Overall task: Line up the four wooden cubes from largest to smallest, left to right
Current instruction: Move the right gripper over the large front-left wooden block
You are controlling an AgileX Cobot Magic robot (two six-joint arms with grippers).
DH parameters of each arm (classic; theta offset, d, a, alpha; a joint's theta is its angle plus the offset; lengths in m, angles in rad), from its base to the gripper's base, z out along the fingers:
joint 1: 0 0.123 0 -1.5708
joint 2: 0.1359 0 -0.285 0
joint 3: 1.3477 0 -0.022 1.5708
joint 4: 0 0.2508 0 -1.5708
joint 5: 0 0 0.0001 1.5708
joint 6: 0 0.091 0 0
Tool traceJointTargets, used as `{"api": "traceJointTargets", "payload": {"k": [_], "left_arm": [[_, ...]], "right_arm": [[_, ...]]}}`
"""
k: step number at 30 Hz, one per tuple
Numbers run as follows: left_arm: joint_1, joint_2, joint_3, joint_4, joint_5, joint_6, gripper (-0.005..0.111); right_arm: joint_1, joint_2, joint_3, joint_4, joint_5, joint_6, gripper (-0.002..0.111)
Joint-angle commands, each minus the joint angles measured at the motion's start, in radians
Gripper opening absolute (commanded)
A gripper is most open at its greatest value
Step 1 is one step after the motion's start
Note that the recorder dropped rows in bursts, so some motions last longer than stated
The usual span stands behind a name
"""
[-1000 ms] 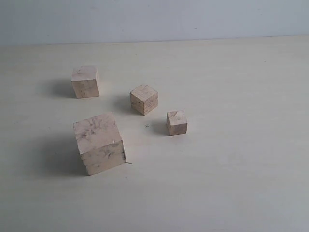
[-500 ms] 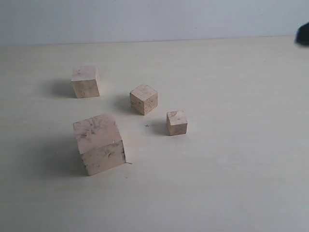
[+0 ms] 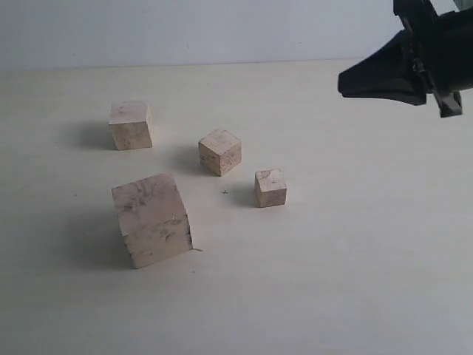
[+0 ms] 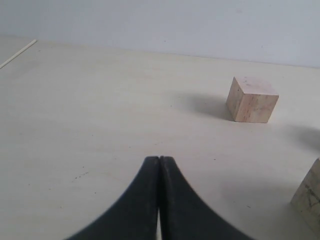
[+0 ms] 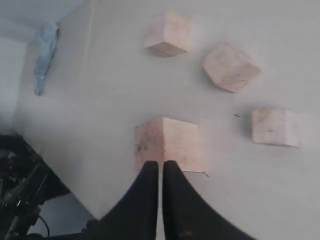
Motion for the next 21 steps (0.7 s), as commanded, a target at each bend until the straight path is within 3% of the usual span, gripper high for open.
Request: {"api": "traceJointTargets", "payload": {"k": [1, 7, 11, 17, 21], "left_arm": [[0.002, -0.007, 0.003, 0.003, -0.012, -0.007, 0.000], [0.002, -0.007, 0.003, 0.003, -0.012, -0.007, 0.000], [0.002, -0.007, 0.003, 0.003, -0.012, -0.007, 0.000], [0.002, -0.007, 0.003, 0.003, -0.012, -0.007, 0.000], [0.002, -0.007, 0.003, 0.003, -0.012, -0.007, 0.000]], "right_arm": [[0.136, 0.013, -0.042, -0.045, -0.041, -0.098, 0.006], [0.453, 0.025, -0.100, -0.326, -0.286, 0.051, 0.011], [0.578, 0.091, -0.179, -0.486, -0.321, 0.226, 0.036], [0.671, 0.228, -0.296, -0.589, -0.303, 0.272, 0.082], [0.671, 0.309, -0.363, -0.575, -0.248, 0.272, 0.085]]}}
